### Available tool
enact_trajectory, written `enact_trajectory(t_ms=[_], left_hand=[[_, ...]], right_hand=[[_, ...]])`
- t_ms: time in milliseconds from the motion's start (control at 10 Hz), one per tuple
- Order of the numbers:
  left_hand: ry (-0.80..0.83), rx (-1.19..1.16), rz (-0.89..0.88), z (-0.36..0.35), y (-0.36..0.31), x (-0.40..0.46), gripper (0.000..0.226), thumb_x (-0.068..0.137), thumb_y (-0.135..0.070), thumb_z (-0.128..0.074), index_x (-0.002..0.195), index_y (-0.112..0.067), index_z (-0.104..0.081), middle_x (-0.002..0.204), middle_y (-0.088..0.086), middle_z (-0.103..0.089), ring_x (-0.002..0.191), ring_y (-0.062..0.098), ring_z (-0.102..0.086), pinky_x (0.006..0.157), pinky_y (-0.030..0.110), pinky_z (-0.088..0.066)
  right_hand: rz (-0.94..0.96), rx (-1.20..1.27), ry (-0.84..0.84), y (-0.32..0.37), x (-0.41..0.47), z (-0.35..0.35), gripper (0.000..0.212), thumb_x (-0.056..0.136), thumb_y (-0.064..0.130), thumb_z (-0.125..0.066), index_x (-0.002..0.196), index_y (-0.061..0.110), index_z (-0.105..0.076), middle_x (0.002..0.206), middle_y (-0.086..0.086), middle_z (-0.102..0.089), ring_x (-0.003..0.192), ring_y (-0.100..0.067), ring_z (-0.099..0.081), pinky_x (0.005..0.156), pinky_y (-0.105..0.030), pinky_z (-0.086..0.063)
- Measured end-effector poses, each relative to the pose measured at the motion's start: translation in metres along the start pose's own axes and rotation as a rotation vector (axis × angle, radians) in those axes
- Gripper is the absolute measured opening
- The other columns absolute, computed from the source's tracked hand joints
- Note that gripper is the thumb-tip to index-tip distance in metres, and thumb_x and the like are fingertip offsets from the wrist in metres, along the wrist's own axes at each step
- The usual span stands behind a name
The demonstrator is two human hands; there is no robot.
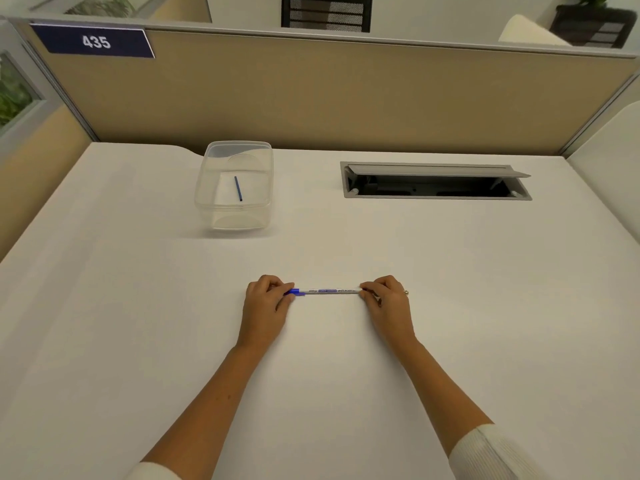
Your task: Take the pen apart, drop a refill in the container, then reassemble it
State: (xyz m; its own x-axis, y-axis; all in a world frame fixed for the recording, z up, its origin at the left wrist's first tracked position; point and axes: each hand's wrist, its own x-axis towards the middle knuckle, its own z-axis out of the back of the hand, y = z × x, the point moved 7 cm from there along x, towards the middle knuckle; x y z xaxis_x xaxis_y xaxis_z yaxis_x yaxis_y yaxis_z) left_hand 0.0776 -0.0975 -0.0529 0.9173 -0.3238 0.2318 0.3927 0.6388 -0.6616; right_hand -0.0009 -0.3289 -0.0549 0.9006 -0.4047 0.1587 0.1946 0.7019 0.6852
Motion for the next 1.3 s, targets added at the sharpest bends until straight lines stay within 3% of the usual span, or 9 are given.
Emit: enact_trajectory(t_ms=[400, 600, 700, 800, 900, 1000, 1100, 1200, 1300], left_hand=[[-0.006, 0.065, 0.045, 0.001, -0.002, -0.011, 0.036, 0.081, -0.007, -0.070, 0.116, -0.001, -0.063, 0.105, 0.015, -0.059, 0.092, 0.032, -0.054, 0.081, 0.031, -0.041], [0.036, 0.199, 0.056, 0.001, -0.001, -0.018, 0.044, 0.086, -0.013, -0.063, 0.126, 0.002, -0.052, 0.129, 0.021, -0.055, 0.117, 0.038, -0.053, 0.095, 0.045, -0.044], [0.074, 0.327, 0.064, 0.004, -0.005, -0.028, 0.049, 0.089, -0.017, -0.049, 0.132, 0.006, -0.045, 0.141, 0.024, -0.047, 0.131, 0.038, -0.044, 0.103, 0.048, -0.040], [0.119, 0.443, 0.098, 0.004, -0.001, -0.034, 0.055, 0.096, -0.024, -0.041, 0.142, 0.004, -0.031, 0.153, 0.021, -0.026, 0.142, 0.034, -0.026, 0.114, 0.047, -0.021], [0.170, 0.497, 0.124, -0.003, 0.000, -0.039, 0.059, 0.093, -0.028, -0.029, 0.142, 0.004, -0.028, 0.154, 0.022, -0.023, 0.142, 0.035, -0.024, 0.114, 0.049, -0.017], [0.223, 0.532, 0.115, -0.012, 0.003, -0.041, 0.064, 0.091, -0.032, -0.014, 0.144, 0.002, -0.023, 0.156, 0.020, -0.017, 0.144, 0.034, -0.018, 0.115, 0.048, -0.012], [0.220, 0.536, 0.035, -0.007, 0.001, -0.038, 0.067, 0.089, -0.034, -0.013, 0.142, 0.003, -0.028, 0.153, 0.021, -0.024, 0.141, 0.037, -0.025, 0.113, 0.050, -0.018], [0.178, 0.571, -0.092, 0.001, -0.006, -0.028, 0.062, 0.091, -0.032, -0.022, 0.142, 0.003, -0.032, 0.152, 0.019, -0.028, 0.139, 0.036, -0.031, 0.111, 0.049, -0.021], [0.116, 0.559, -0.105, 0.012, -0.009, -0.019, 0.065, 0.096, -0.039, -0.009, 0.144, 0.002, -0.026, 0.154, 0.018, -0.022, 0.141, 0.034, -0.024, 0.112, 0.047, -0.018]], right_hand=[[0.039, 0.047, 0.081, 0.000, 0.001, 0.001, 0.018, 0.083, 0.005, -0.066, 0.101, 0.005, -0.069, 0.092, -0.012, -0.057, 0.087, -0.029, -0.054, 0.081, -0.038, -0.046], [0.042, -0.076, 0.060, -0.003, -0.015, -0.007, 0.041, 0.088, 0.015, -0.061, 0.126, 0.003, -0.051, 0.123, -0.014, -0.053, 0.112, -0.031, -0.048, 0.096, -0.033, -0.034], [0.039, -0.246, 0.034, 0.001, -0.027, -0.008, 0.049, 0.093, 0.020, -0.052, 0.135, 0.000, -0.040, 0.138, -0.018, -0.047, 0.129, -0.035, -0.040, 0.104, -0.044, -0.035], [-0.004, -0.398, 0.119, -0.003, -0.031, -0.015, 0.058, 0.098, 0.031, -0.034, 0.145, 0.001, -0.019, 0.156, -0.016, -0.020, 0.144, -0.029, -0.015, 0.117, -0.042, -0.013], [-0.025, -0.492, 0.196, -0.017, -0.032, -0.019, 0.060, 0.098, 0.033, -0.026, 0.147, 0.004, -0.007, 0.159, -0.013, -0.005, 0.146, -0.026, -0.003, 0.118, -0.043, -0.003], [-0.015, -0.502, 0.236, -0.020, -0.034, -0.020, 0.059, 0.098, 0.028, -0.026, 0.147, 0.004, -0.005, 0.159, -0.012, -0.002, 0.146, -0.025, 0.000, 0.118, -0.042, -0.002], [0.023, -0.479, 0.205, -0.010, -0.035, -0.012, 0.058, 0.097, 0.026, -0.028, 0.148, 0.005, -0.006, 0.159, -0.011, 0.001, 0.146, -0.025, 0.003, 0.118, -0.041, -0.001], [0.093, -0.502, 0.125, -0.003, -0.030, 0.002, 0.059, 0.098, 0.026, -0.031, 0.147, 0.005, -0.007, 0.158, -0.009, 0.001, 0.145, -0.025, 0.008, 0.117, -0.040, 0.001], [0.141, -0.497, 0.049, 0.007, -0.025, 0.017, 0.060, 0.098, 0.028, -0.032, 0.147, 0.006, -0.005, 0.157, -0.007, 0.006, 0.143, -0.023, 0.012, 0.117, -0.040, 0.001]])
